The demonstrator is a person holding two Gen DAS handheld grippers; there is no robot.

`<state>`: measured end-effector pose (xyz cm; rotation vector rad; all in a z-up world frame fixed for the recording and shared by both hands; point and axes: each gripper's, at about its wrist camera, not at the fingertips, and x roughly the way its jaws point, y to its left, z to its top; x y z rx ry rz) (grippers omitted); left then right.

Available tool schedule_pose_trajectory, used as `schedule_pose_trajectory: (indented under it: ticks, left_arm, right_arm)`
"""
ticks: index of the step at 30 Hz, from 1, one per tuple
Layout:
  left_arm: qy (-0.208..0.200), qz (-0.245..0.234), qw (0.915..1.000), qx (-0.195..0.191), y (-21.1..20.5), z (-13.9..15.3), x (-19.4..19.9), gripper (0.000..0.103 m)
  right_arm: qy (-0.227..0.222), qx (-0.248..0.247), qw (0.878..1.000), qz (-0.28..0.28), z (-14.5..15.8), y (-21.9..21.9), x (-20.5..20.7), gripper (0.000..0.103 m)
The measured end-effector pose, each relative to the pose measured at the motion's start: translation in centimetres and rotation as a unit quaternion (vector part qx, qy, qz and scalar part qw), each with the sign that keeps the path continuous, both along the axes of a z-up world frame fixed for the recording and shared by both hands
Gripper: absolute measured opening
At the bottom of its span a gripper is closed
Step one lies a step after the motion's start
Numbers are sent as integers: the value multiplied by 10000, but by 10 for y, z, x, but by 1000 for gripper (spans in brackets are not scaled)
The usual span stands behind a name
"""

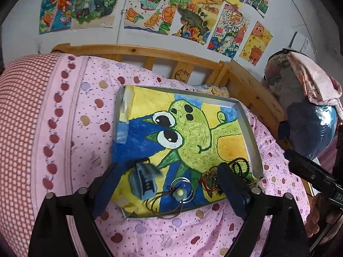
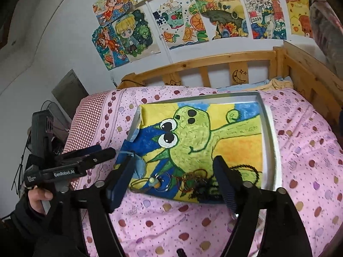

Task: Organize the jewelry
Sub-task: 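Lower the watch with the left tool onto the painting and open while the right tool releases the bracelet, then raise both open tools away from the tray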

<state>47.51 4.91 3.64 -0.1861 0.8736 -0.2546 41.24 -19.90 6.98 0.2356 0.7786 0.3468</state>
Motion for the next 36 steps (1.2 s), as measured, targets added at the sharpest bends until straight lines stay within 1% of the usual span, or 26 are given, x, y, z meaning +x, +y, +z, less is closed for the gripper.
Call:
schedule_pose_trajectory:
  ticks: [1, 7, 15, 25, 29, 36]
  left_arm:
    - [-2, 18, 10000, 9, 1, 1, -4, 96]
    - [-73, 49, 9999, 105, -1, 5, -31, 97]
    - [-299, 8, 9991, 311, -9, 13, -74, 101]
    - [-558, -135, 9969, 532, -26, 25, -129, 103]
    - [-607, -173, 9963, 588, -31, 28, -151, 103]
    - [-715, -243, 9952, 628, -42, 26, -195, 103]
  right_arm:
    - [-22, 1, 10000, -8, 1, -2, -5, 77]
    - [-120, -118, 9999, -21, 5, -15, -35, 81]
    - [-199, -159, 9996, -71, 8, -32, -75, 85]
    - [-271, -374, 9989, -6, 9, -44, -126, 87]
    - [-309, -388, 9988, -6, 10, -52, -147, 95]
    - [-344, -570, 9978, 70, 4, -64, -192, 95]
